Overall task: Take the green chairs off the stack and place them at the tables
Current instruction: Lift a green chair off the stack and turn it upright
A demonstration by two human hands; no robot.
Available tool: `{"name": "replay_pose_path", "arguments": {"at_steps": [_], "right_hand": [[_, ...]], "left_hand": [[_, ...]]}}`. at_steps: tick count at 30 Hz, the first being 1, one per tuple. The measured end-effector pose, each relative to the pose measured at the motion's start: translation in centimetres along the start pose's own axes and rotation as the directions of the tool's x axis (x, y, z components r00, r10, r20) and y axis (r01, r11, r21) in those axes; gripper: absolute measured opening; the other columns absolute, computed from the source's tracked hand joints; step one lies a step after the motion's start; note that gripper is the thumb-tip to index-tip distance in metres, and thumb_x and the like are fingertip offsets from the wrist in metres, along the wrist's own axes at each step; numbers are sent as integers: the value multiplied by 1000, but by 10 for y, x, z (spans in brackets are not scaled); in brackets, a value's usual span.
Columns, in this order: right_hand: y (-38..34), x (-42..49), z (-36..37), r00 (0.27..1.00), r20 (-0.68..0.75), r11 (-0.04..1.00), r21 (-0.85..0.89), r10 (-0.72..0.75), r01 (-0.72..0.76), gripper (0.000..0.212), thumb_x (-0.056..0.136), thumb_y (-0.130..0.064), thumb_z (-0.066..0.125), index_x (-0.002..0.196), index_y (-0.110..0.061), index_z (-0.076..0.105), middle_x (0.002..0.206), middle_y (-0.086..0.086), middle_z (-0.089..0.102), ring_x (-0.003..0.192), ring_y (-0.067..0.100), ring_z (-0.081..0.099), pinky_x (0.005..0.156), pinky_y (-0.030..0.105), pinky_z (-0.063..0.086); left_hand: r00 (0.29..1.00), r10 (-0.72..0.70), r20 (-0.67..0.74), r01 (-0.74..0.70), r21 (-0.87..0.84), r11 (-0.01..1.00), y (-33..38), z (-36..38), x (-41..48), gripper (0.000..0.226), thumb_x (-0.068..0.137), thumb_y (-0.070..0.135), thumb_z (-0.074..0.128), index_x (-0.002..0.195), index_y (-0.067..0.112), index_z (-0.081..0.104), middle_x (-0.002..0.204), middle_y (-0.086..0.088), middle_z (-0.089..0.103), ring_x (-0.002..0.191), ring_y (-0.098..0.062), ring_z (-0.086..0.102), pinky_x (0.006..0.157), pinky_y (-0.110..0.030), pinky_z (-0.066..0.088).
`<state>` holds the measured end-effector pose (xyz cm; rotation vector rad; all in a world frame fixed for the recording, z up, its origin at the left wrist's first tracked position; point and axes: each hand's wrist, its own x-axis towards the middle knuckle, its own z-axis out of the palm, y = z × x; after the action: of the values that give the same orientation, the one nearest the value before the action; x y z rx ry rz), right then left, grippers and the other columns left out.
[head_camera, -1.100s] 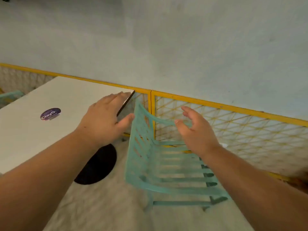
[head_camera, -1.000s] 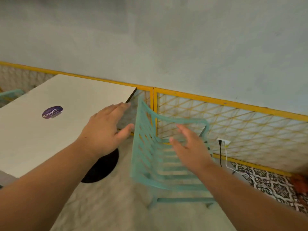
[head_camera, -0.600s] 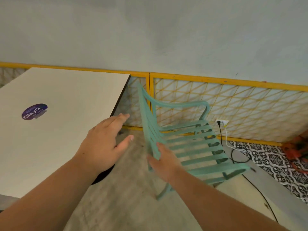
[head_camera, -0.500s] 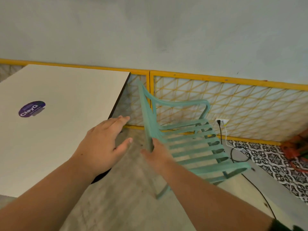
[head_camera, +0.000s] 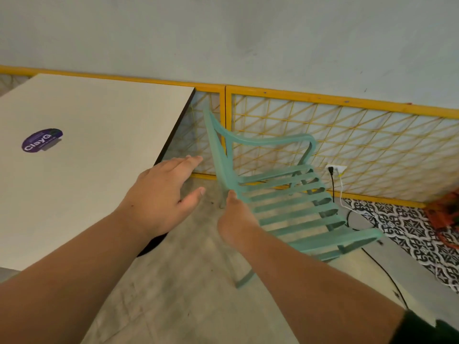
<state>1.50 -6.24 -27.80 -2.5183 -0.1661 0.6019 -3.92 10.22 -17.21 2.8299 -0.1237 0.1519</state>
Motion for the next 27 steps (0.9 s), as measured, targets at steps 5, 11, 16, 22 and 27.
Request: {"name": "replay_pose_path", "arguments": {"at_steps": [5,11,16,22,27], "right_hand": [[40,-45,-9,1000,8,1000,-20,-18,18,66,96,-14,47,156,-19,19,137,12,54,121,32,59,96,41,50],[83,-85,-21,999,39,999,-54,-5,7,70,97,-19,46,158,-29,14,119,4,60,89,19,59,72,30,42],[105,-107,-29,998,52,999,-15,-44,45,68,95,-22,45,156,-36,19,93,-9,53,72,9,55,54,23,37],[113,-107,-27,995,21,995,4,-100,100,65,96,-29,46,155,-38,20,99,-8,56,76,10,57,56,23,39],[117,-103,-23,994,5,994,-22,-105,105,65,97,-36,50,153,-40,18,96,-10,56,72,6,54,60,25,40]], "left_hand": [[999,8,51,-10,31,999,4,21,12,63,95,53,45,154,33,33,157,5,42,144,-18,36,115,-46,34],[995,35,97,-41,60,997,21,50,38,63,97,52,45,155,31,33,157,5,42,145,-20,34,115,-48,33],[975,103,195,-135,156,978,37,82,57,62,97,55,39,154,32,32,159,5,39,147,-22,31,117,-48,29],[916,125,381,-235,255,938,44,120,84,48,102,47,27,122,27,66,136,5,60,147,-29,28,121,-50,19],[929,218,298,-285,202,937,39,131,91,38,97,33,33,86,19,67,86,5,57,111,-27,50,124,-47,12]]}}
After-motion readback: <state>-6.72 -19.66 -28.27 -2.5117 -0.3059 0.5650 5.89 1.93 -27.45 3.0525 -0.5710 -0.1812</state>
